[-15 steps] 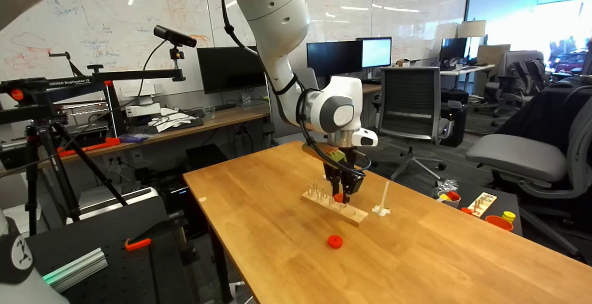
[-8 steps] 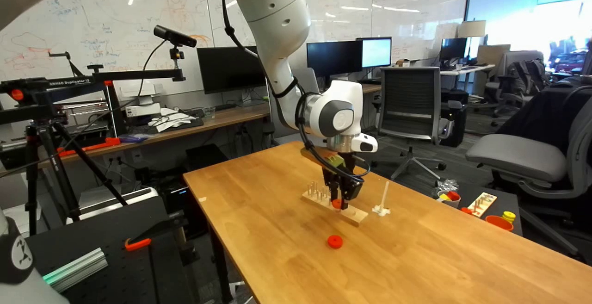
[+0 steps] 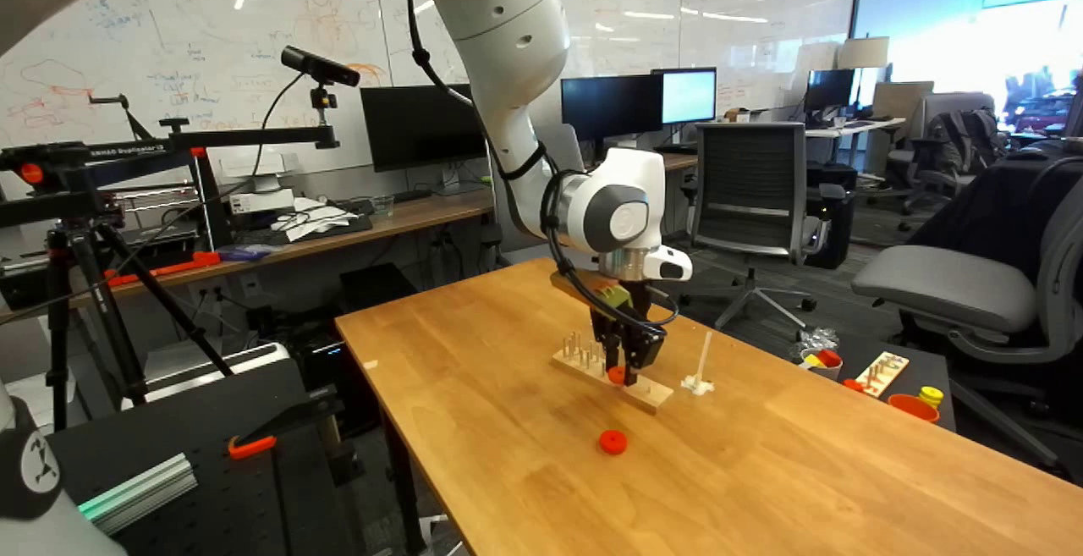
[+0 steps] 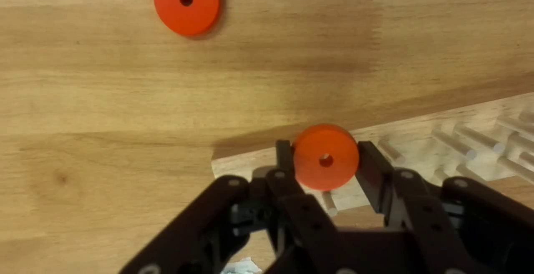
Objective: Place an orange disk on the wooden base
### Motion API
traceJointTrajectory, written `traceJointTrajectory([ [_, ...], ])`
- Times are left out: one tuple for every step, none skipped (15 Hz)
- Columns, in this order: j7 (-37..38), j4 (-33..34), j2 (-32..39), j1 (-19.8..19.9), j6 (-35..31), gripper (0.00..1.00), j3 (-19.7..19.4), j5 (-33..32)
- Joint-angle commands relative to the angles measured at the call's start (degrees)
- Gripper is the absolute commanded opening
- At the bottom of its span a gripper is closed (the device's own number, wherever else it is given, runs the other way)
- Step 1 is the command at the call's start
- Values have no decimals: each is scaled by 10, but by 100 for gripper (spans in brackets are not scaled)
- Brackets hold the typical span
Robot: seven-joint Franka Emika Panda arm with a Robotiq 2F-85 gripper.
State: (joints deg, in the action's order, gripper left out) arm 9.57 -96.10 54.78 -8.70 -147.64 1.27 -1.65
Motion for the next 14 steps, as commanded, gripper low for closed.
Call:
traceJointTrajectory([
  [-5,-5,-13,-1,4,18,3,8],
  [-5,-4,-14,-2,4,18,3,8],
  [-5,-4,-14,-3,4,18,3,8],
  [-4,-3,-15,-4,5,18,3,7],
  [-4,-3,-16,-5,5,18,3,7],
  [-4,-3,-16,-5,5,18,2,7],
  [-4,-2,-15,-5,5,18,2,7],
  [-4,-2,-14,-4,5,18,2,8],
  [-4,-2,-13,-3,5,18,2,8],
  [-4,-1,-12,-4,6,18,1,7],
  [-4,-1,-11,-3,6,18,0,8],
  [-4,0,-10,-2,6,18,0,8],
  [-4,0,-9,-1,7,18,0,8],
  [-5,2,-7,-1,6,18,0,8],
])
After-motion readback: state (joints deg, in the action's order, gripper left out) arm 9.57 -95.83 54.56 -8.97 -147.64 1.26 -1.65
